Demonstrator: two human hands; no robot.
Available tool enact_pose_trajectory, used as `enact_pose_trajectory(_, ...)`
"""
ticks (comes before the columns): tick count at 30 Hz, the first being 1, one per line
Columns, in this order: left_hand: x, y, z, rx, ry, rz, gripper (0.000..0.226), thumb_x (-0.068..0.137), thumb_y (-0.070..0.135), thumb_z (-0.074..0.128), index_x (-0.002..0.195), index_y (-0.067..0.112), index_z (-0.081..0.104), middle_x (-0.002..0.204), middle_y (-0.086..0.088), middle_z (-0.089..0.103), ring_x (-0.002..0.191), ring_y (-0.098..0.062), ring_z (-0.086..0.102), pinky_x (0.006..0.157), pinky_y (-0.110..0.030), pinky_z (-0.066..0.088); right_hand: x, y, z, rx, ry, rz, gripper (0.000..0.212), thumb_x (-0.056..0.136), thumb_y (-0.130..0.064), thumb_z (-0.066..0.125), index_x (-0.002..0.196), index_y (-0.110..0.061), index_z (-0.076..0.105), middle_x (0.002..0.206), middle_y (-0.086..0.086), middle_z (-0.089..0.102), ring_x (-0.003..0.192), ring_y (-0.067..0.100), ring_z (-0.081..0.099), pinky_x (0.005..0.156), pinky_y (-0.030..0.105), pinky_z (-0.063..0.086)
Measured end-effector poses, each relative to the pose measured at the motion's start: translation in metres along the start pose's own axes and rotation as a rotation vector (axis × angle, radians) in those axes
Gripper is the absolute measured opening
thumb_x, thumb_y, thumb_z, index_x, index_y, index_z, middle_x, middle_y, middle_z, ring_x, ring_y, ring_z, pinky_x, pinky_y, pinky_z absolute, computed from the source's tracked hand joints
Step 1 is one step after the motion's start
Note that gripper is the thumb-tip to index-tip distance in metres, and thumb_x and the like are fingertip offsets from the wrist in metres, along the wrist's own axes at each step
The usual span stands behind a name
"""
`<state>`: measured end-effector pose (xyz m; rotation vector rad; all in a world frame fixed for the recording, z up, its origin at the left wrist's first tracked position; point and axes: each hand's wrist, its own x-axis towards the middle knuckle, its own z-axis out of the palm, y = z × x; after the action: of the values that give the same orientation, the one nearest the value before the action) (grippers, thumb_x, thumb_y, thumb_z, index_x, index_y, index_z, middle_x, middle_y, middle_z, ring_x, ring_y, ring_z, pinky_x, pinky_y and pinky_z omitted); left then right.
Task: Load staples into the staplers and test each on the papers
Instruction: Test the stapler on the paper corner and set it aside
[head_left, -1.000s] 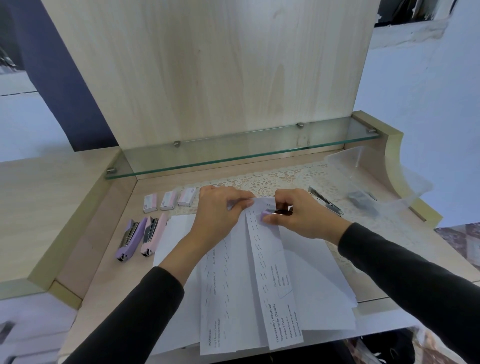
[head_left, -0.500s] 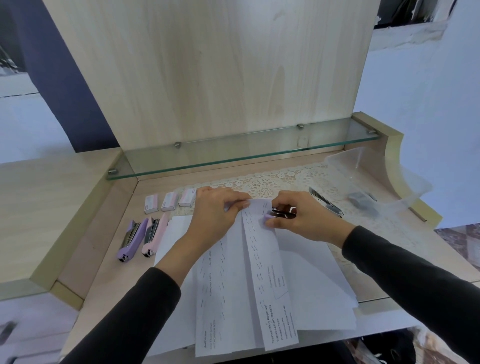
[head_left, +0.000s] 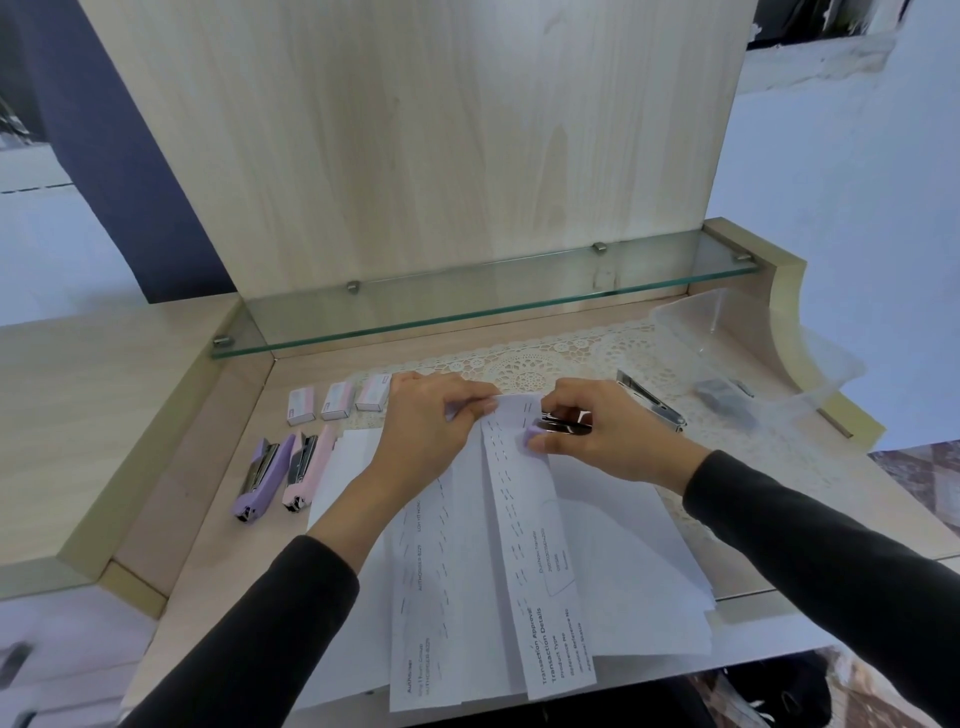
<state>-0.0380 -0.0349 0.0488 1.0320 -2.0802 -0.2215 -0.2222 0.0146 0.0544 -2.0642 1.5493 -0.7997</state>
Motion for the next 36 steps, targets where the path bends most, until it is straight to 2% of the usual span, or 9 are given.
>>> enact_pose_trajectory(5,-0.001,0.001,-0.001,-0.005,0.001,-0.001,0.015,0.082,0.016,0.066,0.095,0.012,0.073,0.093,-0.004,0.072,0.077,-0.003,0.049,0.078,-0.018,0.028,0.0,-0.001,0.0,0.025,-0.018,0.014,0.031,0.078,-0.038,0.064,0.073,-0.008,0.057,0.075,0.003,0.051,0.066,0.014,0.042,0.064,0.029,0.036)
enact_pose_trajectory(8,-0.001,0.002,0.0,-0.002,-0.004,0.01,0.014,0.081,0.015,0.067,0.093,0.012,0.073,0.091,-0.003,0.073,0.076,-0.002,0.049,0.077,-0.018,0.028,0.0,-0.003,0.001,0.044,-0.029,0.024,0.028,0.078,-0.037,0.065,0.063,-0.022,0.046,0.07,-0.003,0.047,0.064,0.013,0.04,0.062,0.025,0.033)
enact_pose_trajectory(13,-0.002,0.0,0.0,0.007,-0.011,0.018,0.014,0.08,0.016,0.068,0.092,0.012,0.074,0.089,-0.003,0.073,0.076,-0.003,0.051,0.079,-0.019,0.029,0.0,-0.004,0.001,0.037,-0.025,0.022,0.031,0.078,-0.035,0.065,0.06,-0.024,0.043,0.068,-0.004,0.046,0.062,0.011,0.039,0.06,0.025,0.032)
enact_pose_trajectory(19,-0.003,0.002,0.0,-0.022,-0.012,0.011,0.014,0.08,0.015,0.068,0.092,0.012,0.073,0.089,-0.003,0.073,0.074,0.001,0.049,0.079,-0.021,0.03,0.0,-0.007,0.001,-0.01,-0.013,0.022,0.034,0.079,-0.034,0.066,0.067,-0.007,0.048,0.068,0.002,0.044,0.063,0.014,0.036,0.057,0.024,0.028)
enact_pose_trajectory(22,-0.003,0.002,0.0,-0.02,-0.019,-0.001,0.015,0.08,0.016,0.068,0.094,0.011,0.073,0.089,-0.004,0.073,0.075,-0.004,0.051,0.08,-0.028,0.031,0.0,-0.008,0.002,-0.026,0.0,0.019,0.034,0.079,-0.033,0.066,0.065,-0.008,0.047,0.067,0.001,0.043,0.063,0.015,0.036,0.057,0.025,0.028)
enact_pose_trajectory(27,-0.002,-0.001,-0.001,-0.008,-0.018,0.013,0.014,0.081,0.016,0.068,0.092,0.013,0.074,0.089,-0.003,0.073,0.076,-0.001,0.05,0.08,-0.016,0.027,0.004,-0.007,0.005,-0.079,0.057,-0.003,0.035,0.08,-0.031,0.065,0.063,-0.008,0.046,0.061,-0.004,0.038,0.057,0.009,0.032,0.052,0.018,0.023)
enact_pose_trajectory(31,-0.001,-0.003,-0.002,0.016,-0.027,0.005,0.015,0.082,0.016,0.067,0.095,0.013,0.073,0.093,-0.003,0.073,0.077,0.002,0.047,0.082,-0.012,0.024,0.004,-0.005,0.005,-0.037,0.036,-0.007,0.031,0.079,-0.034,0.066,0.068,-0.009,0.051,0.068,-0.001,0.045,0.062,0.012,0.038,0.057,0.021,0.029)
enact_pose_trajectory(34,0.002,-0.007,-0.001,-0.005,-0.051,-0.044,0.017,0.082,0.016,0.066,0.097,0.011,0.072,0.097,-0.004,0.072,0.08,0.0,0.05,0.09,-0.024,0.038,0.001,0.0,0.002,-0.004,0.001,0.0,0.022,0.079,-0.037,0.064,0.081,-0.015,0.059,0.077,-0.005,0.052,0.069,0.009,0.045,0.061,0.018,0.036)
enact_pose_trajectory(36,0.003,-0.011,0.001,-0.022,-0.074,-0.083,0.018,0.082,0.015,0.066,0.098,0.01,0.072,0.098,-0.005,0.071,0.081,-0.002,0.053,0.089,-0.018,0.041,-0.003,0.004,-0.002,0.02,0.01,0.034,0.026,0.081,-0.038,0.061,0.096,-0.017,0.063,0.085,-0.01,0.056,0.07,0.004,0.05,0.058,0.01,0.04)
